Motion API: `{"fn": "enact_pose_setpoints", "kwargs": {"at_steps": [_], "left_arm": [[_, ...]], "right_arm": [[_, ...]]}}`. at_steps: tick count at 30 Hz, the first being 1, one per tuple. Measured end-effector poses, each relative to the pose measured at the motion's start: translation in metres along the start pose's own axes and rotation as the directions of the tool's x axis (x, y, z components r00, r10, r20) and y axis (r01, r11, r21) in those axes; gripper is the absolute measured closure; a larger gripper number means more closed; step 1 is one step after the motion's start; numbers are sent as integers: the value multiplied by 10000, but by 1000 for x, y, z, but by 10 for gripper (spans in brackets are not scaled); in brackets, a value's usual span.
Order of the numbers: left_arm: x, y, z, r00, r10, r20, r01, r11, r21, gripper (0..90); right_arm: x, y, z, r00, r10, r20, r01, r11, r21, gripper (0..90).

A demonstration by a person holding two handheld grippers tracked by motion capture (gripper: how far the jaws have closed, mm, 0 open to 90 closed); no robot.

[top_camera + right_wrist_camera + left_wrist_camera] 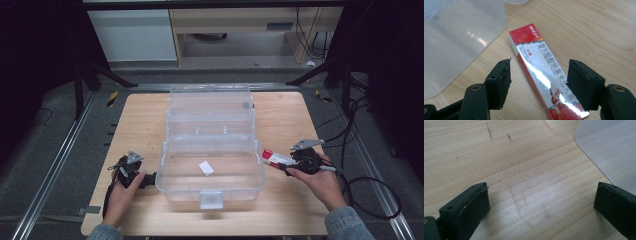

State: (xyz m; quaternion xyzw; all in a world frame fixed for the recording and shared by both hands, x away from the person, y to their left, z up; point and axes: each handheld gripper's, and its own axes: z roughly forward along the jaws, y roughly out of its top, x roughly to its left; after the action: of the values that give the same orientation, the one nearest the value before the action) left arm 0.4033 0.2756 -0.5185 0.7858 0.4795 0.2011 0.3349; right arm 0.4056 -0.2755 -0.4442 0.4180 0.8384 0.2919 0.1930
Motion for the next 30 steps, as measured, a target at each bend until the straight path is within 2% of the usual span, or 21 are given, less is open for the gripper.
{"fn": "enact_pose_setpoints", "kwargs": {"at_steps": [4, 11, 14, 16, 17, 18, 19, 20, 21, 23, 30], "left_arm": [[0, 0, 0, 10000, -6, 0, 6, 10000, 0, 0], [0, 0, 0, 10000, -9, -2, 9, 10000, 1, 0], [0, 0, 0, 10000, -9, -1, 9, 10000, 2, 0], [0, 0, 0, 10000, -7, -3, 7, 10000, 1, 0], [0, 0, 0, 10000, -14, -10, 14, 10000, 3, 0], [0, 0, 0, 10000, -14, -10, 14, 10000, 3, 0], [0, 0, 0, 10000, -14, -10, 14, 10000, 3, 0], [0, 0, 0, 10000, -16, -10, 16, 10000, 3, 0], [0, 0, 0, 10000, -14, -11, 14, 10000, 1, 0], [0, 0, 0, 10000, -11, -12, 11, 10000, 2, 0], [0, 0, 0, 10000, -10, -14, 10, 10000, 0, 0]], "right_arm": [[-4, 2, 11, 9999, 10, -164, -4, 9995, 322, 308], [-9, 5, 34, 10000, -49, -26, 51, 9962, 866, 267], [-11, 5, 38, 10000, -76, 9, 74, 9952, 981, 272], [-14, 5, 40, 10000, 31, -31, -28, 9949, 1011, 305], [-16, 5, 40, 9999, 44, -157, -28, 9952, 982, 371], [-16, 5, 40, 9999, 44, -157, -28, 9952, 982, 371], [-17, 4, 39, 9997, 12, -231, 14, 9939, 1107, 415], [-17, 4, 39, 9997, 12, -231, 14, 9939, 1107, 415], [-18, 3, 36, 9999, -45, -145, 62, 9929, 1187, 460], [-20, 1, 34, 10000, -59, 30, 55, 9927, 1202, 479], [-23, -7, 27, 9999, 132, 70, -140, 9921, 1250, 488]]}}
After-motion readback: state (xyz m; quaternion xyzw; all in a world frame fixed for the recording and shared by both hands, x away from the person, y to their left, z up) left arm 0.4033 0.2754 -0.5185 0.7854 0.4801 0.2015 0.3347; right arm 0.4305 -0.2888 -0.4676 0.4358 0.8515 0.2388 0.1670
